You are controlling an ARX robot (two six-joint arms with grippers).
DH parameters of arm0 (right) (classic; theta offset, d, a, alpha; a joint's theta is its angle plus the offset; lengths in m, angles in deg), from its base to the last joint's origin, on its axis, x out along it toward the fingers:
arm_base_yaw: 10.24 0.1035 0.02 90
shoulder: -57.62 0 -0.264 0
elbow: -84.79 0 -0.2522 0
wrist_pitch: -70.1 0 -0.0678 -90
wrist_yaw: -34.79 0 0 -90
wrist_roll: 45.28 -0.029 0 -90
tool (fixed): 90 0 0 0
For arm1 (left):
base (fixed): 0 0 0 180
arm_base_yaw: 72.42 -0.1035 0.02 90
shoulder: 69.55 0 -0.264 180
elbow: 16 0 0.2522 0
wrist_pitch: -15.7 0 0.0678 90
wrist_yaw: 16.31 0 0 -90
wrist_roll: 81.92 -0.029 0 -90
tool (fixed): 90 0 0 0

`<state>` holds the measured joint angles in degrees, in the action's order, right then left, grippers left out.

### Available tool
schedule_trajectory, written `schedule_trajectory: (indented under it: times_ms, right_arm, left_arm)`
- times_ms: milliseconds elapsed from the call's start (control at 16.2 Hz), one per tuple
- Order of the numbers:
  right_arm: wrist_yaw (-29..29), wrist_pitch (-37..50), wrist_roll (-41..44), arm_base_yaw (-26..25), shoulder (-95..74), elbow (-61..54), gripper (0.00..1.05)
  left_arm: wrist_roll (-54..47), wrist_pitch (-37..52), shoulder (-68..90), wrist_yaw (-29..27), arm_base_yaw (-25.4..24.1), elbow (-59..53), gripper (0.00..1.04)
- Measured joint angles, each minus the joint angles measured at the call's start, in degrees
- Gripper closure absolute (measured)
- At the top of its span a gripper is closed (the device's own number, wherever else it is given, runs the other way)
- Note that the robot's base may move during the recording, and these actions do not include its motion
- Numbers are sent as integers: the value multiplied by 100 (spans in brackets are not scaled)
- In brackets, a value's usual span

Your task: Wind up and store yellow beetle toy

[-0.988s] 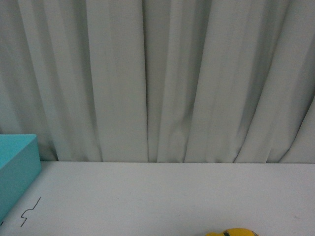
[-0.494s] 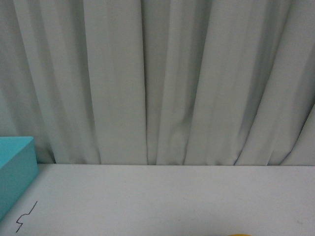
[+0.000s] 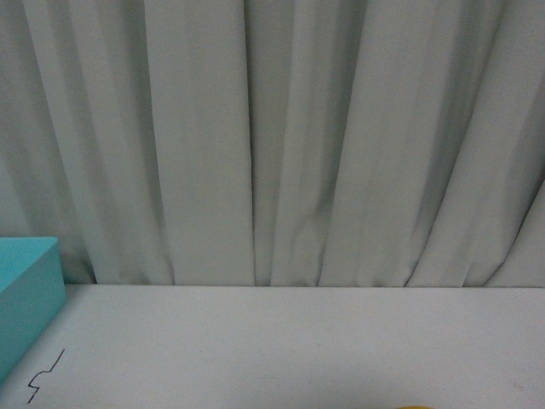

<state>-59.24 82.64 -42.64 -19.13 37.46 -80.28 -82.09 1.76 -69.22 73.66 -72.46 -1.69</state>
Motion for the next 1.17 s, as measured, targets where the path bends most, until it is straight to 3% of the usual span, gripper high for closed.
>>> schedule_trajectory:
  times_ms: [185,370,556,803,988,1173]
  right_arm:
    - [-1853,2516,-184,-680,-2946,929,7]
    - [-3512,2203,229,-763,-4874,1976,7]
    - [-4911,417,1928,-601,-6098,3222,7]
    - [-4922,-2623,5023,-149,-7455,4835,7]
    - [-4489,-4592,7121,328,-8251,5803,7]
    - [-3805,-5943,8599,704,-8974,6476,7]
  left_arm:
    - [0,-4,0,13,0,0,7]
    - [0,0,0,0,0,2,7]
    - [0,0,0,0,0,2,7]
    - [0,0,0,0,0,0,7]
    - [0,-2,0,-2,0,0,7]
    - [0,0,0,0,0,0,7]
